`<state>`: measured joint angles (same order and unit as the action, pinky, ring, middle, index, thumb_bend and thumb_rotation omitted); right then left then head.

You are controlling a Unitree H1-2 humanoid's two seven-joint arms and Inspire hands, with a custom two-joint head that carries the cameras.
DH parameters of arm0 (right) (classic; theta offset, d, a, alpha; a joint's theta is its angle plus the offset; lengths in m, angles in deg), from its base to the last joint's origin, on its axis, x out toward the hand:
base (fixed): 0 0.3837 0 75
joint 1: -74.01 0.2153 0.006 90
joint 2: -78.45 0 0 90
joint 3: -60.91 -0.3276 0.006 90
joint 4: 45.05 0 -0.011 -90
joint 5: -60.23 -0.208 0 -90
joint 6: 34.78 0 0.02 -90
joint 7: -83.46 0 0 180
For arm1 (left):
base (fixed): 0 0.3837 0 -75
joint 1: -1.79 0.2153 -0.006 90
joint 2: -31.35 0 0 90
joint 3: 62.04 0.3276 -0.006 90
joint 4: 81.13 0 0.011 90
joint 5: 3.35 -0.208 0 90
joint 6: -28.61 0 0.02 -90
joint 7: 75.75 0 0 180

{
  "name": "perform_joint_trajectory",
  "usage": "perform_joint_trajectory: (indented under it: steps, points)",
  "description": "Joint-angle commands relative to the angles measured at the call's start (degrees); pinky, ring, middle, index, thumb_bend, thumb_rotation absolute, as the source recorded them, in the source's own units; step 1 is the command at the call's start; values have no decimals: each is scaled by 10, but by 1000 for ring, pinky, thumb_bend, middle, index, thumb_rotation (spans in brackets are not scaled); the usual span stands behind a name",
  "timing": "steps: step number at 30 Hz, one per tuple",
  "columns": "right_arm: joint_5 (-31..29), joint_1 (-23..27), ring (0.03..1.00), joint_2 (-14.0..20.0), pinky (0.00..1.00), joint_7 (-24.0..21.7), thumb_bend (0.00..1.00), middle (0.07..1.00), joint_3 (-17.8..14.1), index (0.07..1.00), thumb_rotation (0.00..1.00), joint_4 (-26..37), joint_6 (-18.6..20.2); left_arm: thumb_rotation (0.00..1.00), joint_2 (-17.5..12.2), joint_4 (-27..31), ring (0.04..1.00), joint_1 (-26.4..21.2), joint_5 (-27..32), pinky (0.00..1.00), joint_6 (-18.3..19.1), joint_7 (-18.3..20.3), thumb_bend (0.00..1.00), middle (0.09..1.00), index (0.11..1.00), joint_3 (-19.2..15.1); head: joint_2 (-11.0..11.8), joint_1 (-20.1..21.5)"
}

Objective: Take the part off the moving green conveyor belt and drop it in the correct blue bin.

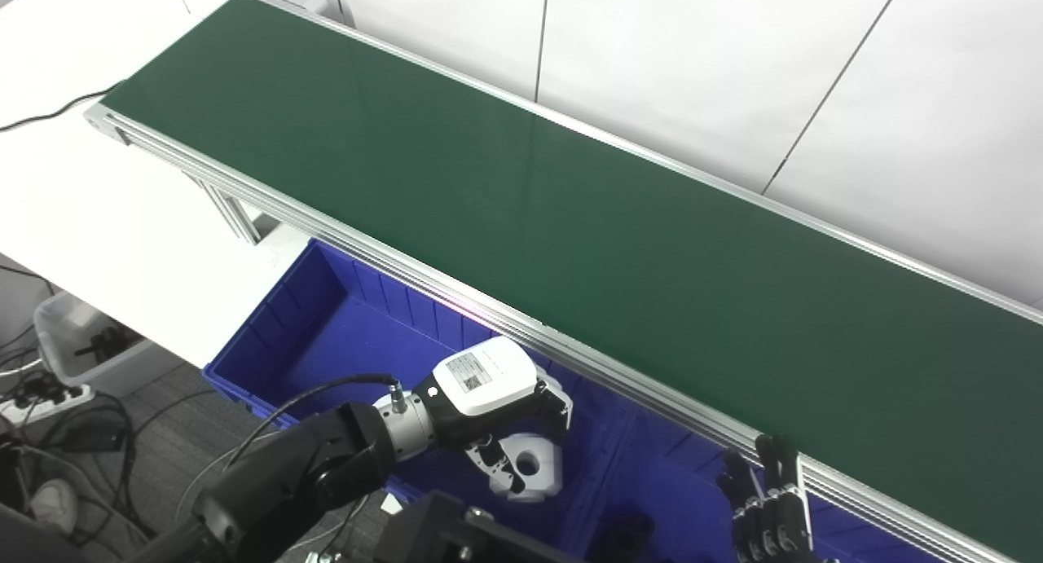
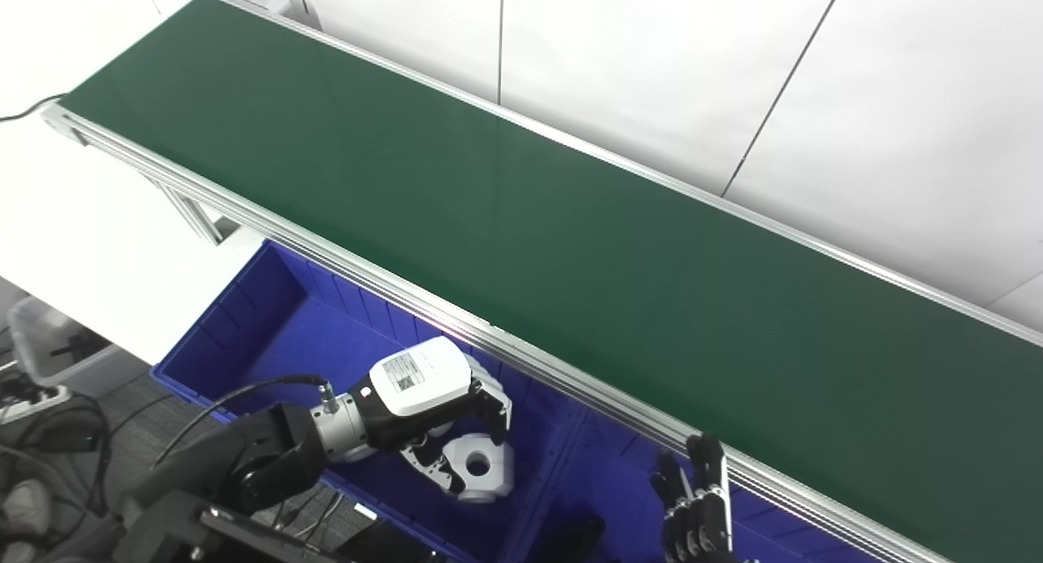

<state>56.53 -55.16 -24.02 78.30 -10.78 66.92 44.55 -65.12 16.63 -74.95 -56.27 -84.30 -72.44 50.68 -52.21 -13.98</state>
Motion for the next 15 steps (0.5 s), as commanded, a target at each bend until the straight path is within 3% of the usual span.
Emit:
perform_joint_trajectory:
  steps: [1,3,5,6,7,8,9,10,11,12,13,15]
  points:
    - [3,-12,923,-8,908,-2,831,984,7,1000,940,13,-24,309,-4,49,548,8,48,482,-4,9,913,609,584,-3,-3,15]
    - [12,-16,921,-10,901,1,839,981,10,1000,944,18,-19,310,3,127,533,34,136,452,28,41,909,602,580,-5,-10,48]
    - [22,-19,913,-14,881,5,853,973,13,1000,956,22,-15,313,20,218,524,66,252,431,89,72,879,602,580,-1,-15,76]
    - [25,-20,909,-16,872,6,856,968,15,1000,957,22,-14,309,30,252,531,80,312,435,120,80,860,607,587,4,-15,76]
    - [31,-20,904,-19,868,8,860,963,18,1000,959,21,-14,299,38,278,544,92,360,445,143,83,840,615,594,7,-19,120]
    - [35,-20,900,-22,867,9,864,959,21,1000,964,19,-13,313,53,298,564,108,404,460,162,79,811,628,607,12,-19,126]
    - [41,-20,897,-25,864,10,870,956,24,1000,968,17,-13,399,66,312,597,123,437,493,178,73,775,655,641,15,-20,150]
    - [45,-20,894,-28,859,12,876,952,27,999,973,16,-12,495,74,320,640,133,458,544,189,71,753,693,687,14,-21,162]
    - [52,-18,894,-34,858,14,877,952,32,999,974,12,-12,512,91,313,648,158,490,553,198,57,750,700,695,9,-21,196]
    - [60,-17,898,-41,872,18,885,953,38,992,969,7,-12,659,100,298,795,175,515,747,199,49,737,831,849,-1,-19,220]
    - [70,-15,898,-48,872,22,885,953,44,992,969,1,-12,659,104,271,795,186,529,747,189,44,737,831,849,-16,-18,238]
    - [92,-14,899,-61,877,34,886,953,53,990,972,-10,-10,723,96,206,921,187,522,904,157,44,713,930,949,-48,-14,274]
